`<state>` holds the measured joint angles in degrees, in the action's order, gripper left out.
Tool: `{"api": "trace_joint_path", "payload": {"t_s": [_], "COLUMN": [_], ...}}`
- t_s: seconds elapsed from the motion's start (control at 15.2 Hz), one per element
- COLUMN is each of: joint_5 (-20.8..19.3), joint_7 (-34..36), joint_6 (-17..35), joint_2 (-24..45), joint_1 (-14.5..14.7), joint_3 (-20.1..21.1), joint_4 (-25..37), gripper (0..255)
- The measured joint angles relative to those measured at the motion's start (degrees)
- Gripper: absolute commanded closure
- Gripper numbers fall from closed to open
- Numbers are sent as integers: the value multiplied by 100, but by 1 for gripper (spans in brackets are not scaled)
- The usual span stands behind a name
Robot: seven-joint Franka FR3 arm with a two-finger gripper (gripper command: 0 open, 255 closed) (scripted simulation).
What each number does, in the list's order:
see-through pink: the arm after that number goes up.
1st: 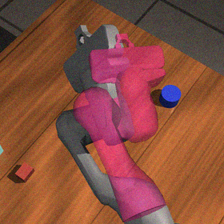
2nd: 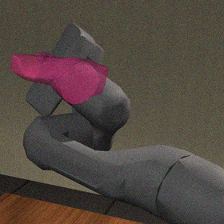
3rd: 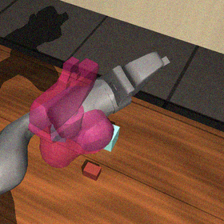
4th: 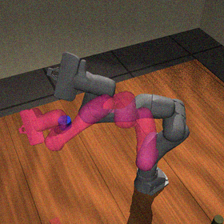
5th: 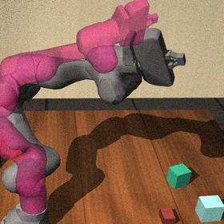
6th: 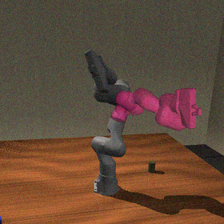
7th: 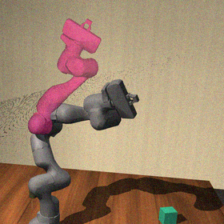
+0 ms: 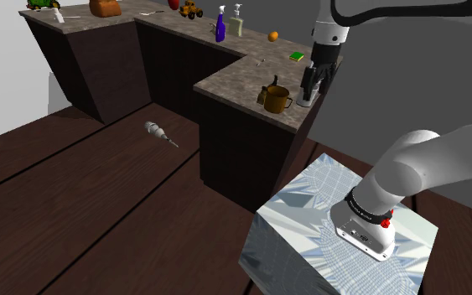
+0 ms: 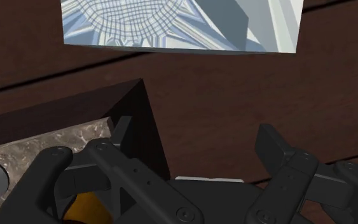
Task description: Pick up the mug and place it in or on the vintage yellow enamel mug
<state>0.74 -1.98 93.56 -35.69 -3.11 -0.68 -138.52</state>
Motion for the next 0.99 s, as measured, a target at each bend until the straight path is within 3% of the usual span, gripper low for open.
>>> {"api": "trace_joint_path", "payload": {"t_s": [0.46,0.99], "joint_5": [-377,-587], "joint_7": [-305,-685], "joint_6": [1011,2021], "joint_2": [908,2213], "joint_1": [-346,-687], "joint_3": [-424,-924], "joint_4": [123,718], "gripper": [0,0]}}
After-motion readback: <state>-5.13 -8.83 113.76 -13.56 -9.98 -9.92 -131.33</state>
